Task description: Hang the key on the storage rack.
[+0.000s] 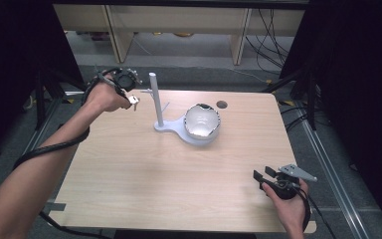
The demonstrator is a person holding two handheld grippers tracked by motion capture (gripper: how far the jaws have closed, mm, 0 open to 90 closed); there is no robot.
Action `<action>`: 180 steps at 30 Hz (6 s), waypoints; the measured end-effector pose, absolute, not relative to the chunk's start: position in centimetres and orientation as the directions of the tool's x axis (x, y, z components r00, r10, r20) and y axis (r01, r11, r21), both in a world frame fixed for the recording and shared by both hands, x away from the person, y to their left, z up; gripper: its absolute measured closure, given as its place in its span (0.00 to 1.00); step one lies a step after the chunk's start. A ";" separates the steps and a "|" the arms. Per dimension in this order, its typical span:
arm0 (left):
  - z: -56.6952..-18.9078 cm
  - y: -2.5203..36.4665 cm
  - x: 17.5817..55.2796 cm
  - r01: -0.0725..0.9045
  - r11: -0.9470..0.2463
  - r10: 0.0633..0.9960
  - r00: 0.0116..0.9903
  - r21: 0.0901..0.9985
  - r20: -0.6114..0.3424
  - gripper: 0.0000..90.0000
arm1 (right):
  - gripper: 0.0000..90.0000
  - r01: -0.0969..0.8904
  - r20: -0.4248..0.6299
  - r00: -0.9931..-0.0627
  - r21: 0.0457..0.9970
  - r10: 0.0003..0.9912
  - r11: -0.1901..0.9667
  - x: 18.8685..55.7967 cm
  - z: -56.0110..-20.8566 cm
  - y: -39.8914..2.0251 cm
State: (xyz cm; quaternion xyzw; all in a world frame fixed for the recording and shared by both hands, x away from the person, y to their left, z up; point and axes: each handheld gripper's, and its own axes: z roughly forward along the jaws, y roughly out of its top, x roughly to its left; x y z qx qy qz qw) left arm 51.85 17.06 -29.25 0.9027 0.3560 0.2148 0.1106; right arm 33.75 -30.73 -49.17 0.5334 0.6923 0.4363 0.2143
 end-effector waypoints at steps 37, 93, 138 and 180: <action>-27.8 14.0 53.1 0.562 -0.764 0.645 0.681 0.317 0.345 0.89 | 0.52 0.540 0.205 -0.354 0.842 0.912 0.020 33.6 -48.7 -31.0; -28.1 15.3 53.4 0.605 -0.751 0.658 0.654 0.264 0.374 0.89 | 0.52 0.577 0.253 -0.357 0.817 0.899 -0.001 33.6 -48.9 -29.8; -27.8 15.4 54.2 0.613 -0.711 0.702 0.596 0.344 0.390 0.89 | 0.52 0.568 0.203 -0.381 0.821 0.902 0.055 33.9 -49.6 -29.6; -29.9 14.4 56.2 0.597 -0.730 0.683 0.619 0.333 0.387 0.89 | 0.52 0.588 0.239 -0.371 0.808 0.897 0.028 33.6 -49.4 -29.3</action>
